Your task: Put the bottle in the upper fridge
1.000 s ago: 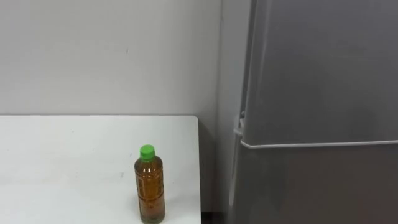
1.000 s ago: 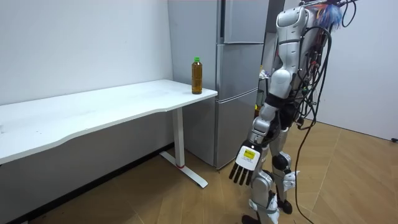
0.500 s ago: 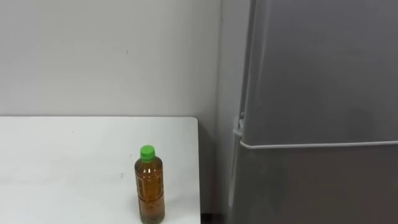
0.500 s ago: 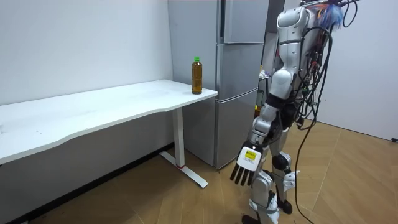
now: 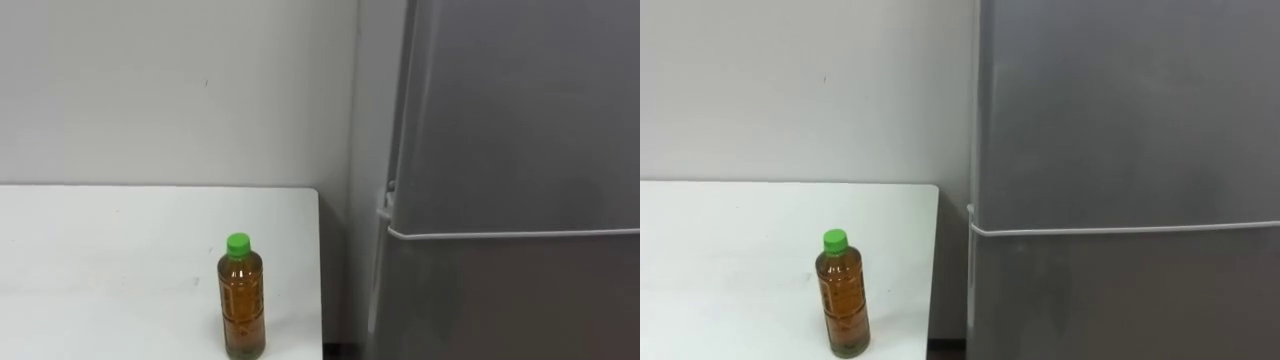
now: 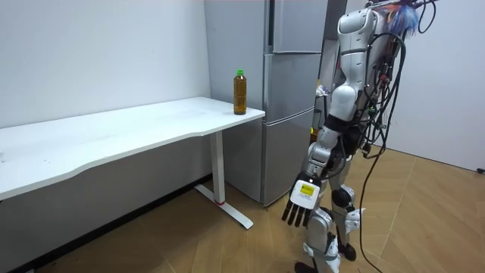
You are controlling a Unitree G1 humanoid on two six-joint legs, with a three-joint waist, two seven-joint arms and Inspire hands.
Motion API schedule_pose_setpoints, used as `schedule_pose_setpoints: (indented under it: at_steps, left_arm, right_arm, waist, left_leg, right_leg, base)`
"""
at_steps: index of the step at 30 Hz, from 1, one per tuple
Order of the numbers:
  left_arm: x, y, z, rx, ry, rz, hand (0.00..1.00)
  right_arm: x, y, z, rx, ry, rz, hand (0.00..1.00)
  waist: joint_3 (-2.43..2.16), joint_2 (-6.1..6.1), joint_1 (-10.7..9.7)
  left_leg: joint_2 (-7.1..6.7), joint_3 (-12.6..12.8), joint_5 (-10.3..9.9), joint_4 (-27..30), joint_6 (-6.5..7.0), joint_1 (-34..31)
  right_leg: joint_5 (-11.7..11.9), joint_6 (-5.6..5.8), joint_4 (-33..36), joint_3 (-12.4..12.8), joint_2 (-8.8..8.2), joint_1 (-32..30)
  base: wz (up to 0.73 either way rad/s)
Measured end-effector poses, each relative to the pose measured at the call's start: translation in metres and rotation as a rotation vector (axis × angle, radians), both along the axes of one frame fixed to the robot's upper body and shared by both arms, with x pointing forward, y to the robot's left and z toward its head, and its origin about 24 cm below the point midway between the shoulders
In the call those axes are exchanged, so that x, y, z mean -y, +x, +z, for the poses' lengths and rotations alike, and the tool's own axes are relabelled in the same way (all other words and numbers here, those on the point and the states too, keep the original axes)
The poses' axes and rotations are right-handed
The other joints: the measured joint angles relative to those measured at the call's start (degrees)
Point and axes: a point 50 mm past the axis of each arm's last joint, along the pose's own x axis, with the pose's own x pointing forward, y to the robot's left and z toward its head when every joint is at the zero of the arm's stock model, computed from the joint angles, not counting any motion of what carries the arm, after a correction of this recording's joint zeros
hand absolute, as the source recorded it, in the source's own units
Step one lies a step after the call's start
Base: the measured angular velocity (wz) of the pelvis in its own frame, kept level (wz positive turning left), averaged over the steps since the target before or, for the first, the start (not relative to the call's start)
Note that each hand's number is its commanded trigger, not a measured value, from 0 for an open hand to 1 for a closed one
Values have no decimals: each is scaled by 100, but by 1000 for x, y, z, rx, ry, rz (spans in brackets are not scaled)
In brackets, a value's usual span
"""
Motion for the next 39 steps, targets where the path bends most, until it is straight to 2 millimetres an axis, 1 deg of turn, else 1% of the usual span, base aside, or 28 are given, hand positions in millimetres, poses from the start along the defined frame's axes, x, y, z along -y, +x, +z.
schedule_pose_setpoints:
  at_steps: [1,2,5,8,11,14,15,16,19,21,22,23,27,31,34,36,37,39]
  left_arm:
    - [0,0,0,1,1,4,0]
    - [-1,1,0,6,3,14,0]
    - [-2,1,0,16,-2,63,0]
    - [-3,2,1,29,-8,106,0]
    - [-9,6,3,60,7,176,0]
    - [-14,8,4,71,31,233,0]
    - [-16,9,5,85,37,266,0]
    - [-17,11,5,91,42,275,0]
    - [-21,21,9,141,54,325,0]
    - [-25,34,13,200,62,370,0]
    - [-27,38,14,217,66,385,0]
    - [-30,47,18,251,77,403,0]
    - [-42,72,31,348,141,431,0]
    - [-51,89,45,434,189,481,0]
    - [-57,103,57,515,212,514,0]
    - [-63,120,75,623,223,560,0]
    - [-65,124,80,650,231,564,0]
    - [-75,137,98,737,270,579,0]
  right_arm:
    - [0,0,0,-1,0,1,0]
    - [0,0,0,-1,0,1,0]
    - [1,-1,0,-2,-3,1,0]
    - [3,-2,1,2,-7,2,0]
    - [5,-1,1,8,-13,-4,0]
    - [8,0,2,11,-25,2,0]
    - [9,1,2,13,-28,9,0]
    - [10,1,3,14,-27,9,0]
    - [15,1,4,22,-24,-2,0]
    - [17,2,5,30,-28,-7,0]
    - [17,3,5,29,-29,-7,0]
    - [18,3,5,31,-33,-8,0]
    - [17,6,5,38,-38,24,0]
    - [17,7,5,44,-43,34,0]
    - [16,7,5,56,-44,23,0]
    - [16,3,5,51,-42,17,0]
    - [16,3,5,50,-42,16,0]
    - [16,5,6,67,-46,26,0]
  waist:
    - [0,0,-1]
    - [-10,27,1]
    - [-4,50,-2]
    - [-11,102,9]
    - [-11,145,11]
    - [8,185,13]
    - [2,219,2]
    - [10,217,0]
    - [21,278,5]
    - [26,313,-5]
    - [26,317,-4]
    - [27,321,-4]
    - [21,298,3]
    - [11,302,13]
    - [-2,329,49]
    - [-5,318,126]
    - [-6,314,140]
    - [-7,328,190]
  left_leg:
    - [0,0,0,1,0,0]
    - [1,0,0,6,0,0]
    - [3,-2,-1,20,0,0]
    - [5,-5,-5,36,-4,-1]
    - [5,-9,-4,39,-4,9]
    - [3,-8,-4,49,-4,15]
    - [4,-9,-4,50,-4,15]
    - [4,-10,-4,50,-4,15]
    - [4,-14,-3,54,-4,15]
    - [3,-18,-1,53,-5,16]
    - [3,-18,0,51,-6,16]
    - [3,-17,1,51,-6,11]
    - [0,-7,1,49,-6,12]
    - [-1,-6,1,51,-6,14]
    - [1,-4,1,52,-6,13]
    - [2,-6,1,76,-6,10]
    - [2,-7,1,74,-6,6]
    - [1,-6,1,58,-5,-3]
  right_leg:
    - [0,0,0,0,0,0]
    - [1,-1,1,1,0,4]
    - [1,-1,11,1,0,5]
    - [1,-2,26,-2,0,8]
    - [1,-2,43,0,0,12]
    - [1,-1,56,-2,-5,14]
    - [1,-1,56,-1,-5,14]
    - [1,-1,56,-1,-4,15]
    - [1,-1,57,-3,-5,19]
    - [0,-1,58,-8,-5,23]
    - [0,-1,58,-6,-5,21]
    - [0,-1,59,-4,-5,12]
    - [-2,0,50,13,-7,9]
    - [-2,0,41,21,-6,5]
    - [-2,0,39,30,-4,-3]
    - [-2,0,37,15,-3,-3]
    - [-2,0,38,13,-4,-3]
    - [-2,0,53,15,-6,-15]
  base:
    - [0]
    - [0]
    - [0]
    - [0]
    - [0]
    - [0]
    - [0]
    - [0]
    - [0]
    - [0]
    - [0]
    - [0]
    - [0]
    - [0]
    - [0]
    - [0]
    - [0]
    - [0]
